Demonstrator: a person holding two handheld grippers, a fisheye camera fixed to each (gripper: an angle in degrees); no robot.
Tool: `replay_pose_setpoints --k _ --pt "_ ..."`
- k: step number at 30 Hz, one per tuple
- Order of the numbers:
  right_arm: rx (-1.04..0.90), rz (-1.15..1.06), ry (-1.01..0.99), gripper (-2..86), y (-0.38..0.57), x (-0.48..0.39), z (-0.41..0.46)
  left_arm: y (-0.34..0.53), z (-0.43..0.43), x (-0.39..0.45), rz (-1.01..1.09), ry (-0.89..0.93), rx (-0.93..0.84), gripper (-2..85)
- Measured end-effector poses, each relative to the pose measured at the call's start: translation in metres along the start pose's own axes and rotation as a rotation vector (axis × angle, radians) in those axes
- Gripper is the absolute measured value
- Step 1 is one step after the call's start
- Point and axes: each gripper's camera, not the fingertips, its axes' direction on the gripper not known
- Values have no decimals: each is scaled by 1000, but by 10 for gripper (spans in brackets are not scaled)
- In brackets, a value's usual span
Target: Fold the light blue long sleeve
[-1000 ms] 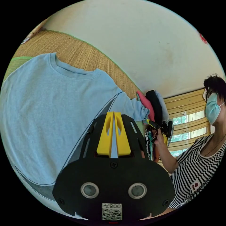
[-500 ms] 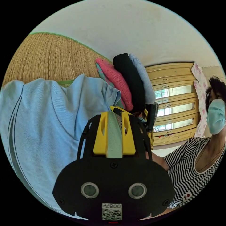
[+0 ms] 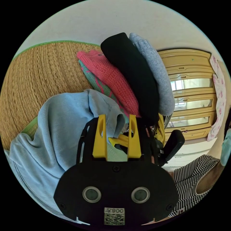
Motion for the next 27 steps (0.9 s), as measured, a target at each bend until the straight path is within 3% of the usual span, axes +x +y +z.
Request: replay_pose_setpoints --k 4,13,27 --pt "10 -14 -36 20 12 -8 -8 20 -19 15 -10 -11 54 32" --pt "71 -46 -252 22 37 -34 -49 97 -96 43 -40 94 227 21" --pt "34 -286 -435 23 52 -184 -98 257 -241 59 -94 140 386 19"
